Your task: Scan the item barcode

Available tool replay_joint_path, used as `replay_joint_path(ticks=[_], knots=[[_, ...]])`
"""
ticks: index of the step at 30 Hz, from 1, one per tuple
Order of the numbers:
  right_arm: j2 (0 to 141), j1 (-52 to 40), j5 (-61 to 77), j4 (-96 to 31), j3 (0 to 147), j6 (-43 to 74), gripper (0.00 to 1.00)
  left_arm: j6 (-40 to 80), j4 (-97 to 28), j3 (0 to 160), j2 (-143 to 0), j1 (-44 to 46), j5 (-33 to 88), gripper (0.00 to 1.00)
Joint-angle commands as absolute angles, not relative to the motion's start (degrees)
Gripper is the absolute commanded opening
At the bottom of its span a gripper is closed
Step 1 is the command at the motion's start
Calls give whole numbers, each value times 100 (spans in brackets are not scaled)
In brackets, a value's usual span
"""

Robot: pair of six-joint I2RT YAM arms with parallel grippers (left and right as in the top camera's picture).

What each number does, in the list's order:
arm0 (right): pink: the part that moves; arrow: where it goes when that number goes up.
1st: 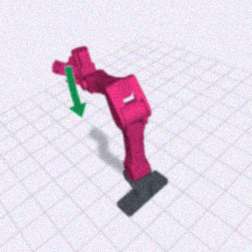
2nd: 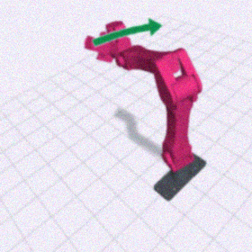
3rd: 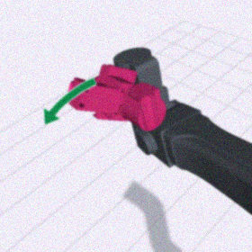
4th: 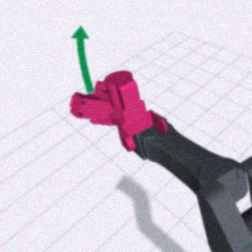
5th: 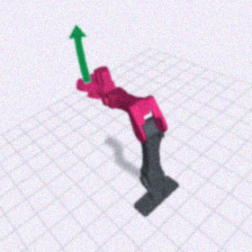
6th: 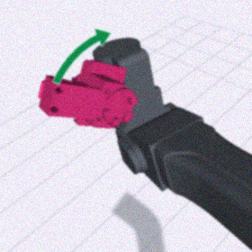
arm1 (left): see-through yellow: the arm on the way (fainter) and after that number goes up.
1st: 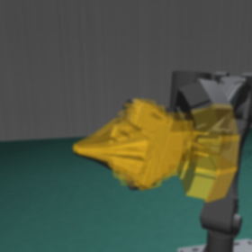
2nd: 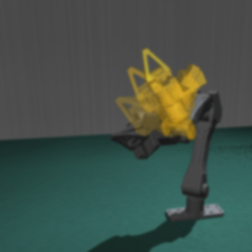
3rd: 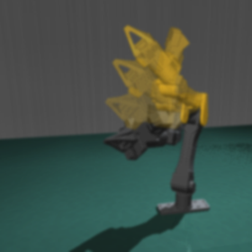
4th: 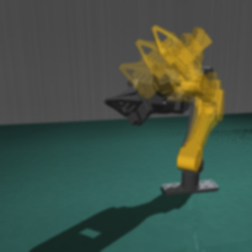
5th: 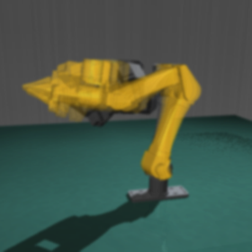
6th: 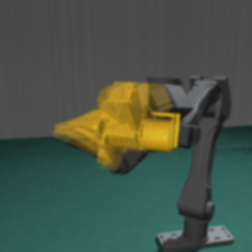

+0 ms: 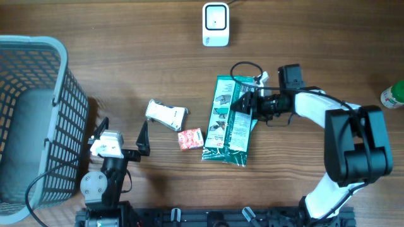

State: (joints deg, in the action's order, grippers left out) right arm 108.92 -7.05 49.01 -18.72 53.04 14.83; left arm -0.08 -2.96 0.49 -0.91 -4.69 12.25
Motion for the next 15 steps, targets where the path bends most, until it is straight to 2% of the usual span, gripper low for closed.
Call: replay_joint_path(ticks=[1,2,8,12,15], knots=[[11246,-836,4300,-1933,5162,1332,13,49,-327,34,-80,-515,1212,100],[11284,-836,4123,-1925,5162,1328,4,49,-329,34,-80,-515,1212,100],[10790,-819,4342,-2088,5774,921,4,49,-327,34,-80,-515,1212,100],[9255,-819,5347,-3218,6357,-403,4,49,-327,34,-80,-515,1212,100],[8270,-819,5415,-3931,6357,-945,4,49,-327,34,-80,-515,1212,100]])
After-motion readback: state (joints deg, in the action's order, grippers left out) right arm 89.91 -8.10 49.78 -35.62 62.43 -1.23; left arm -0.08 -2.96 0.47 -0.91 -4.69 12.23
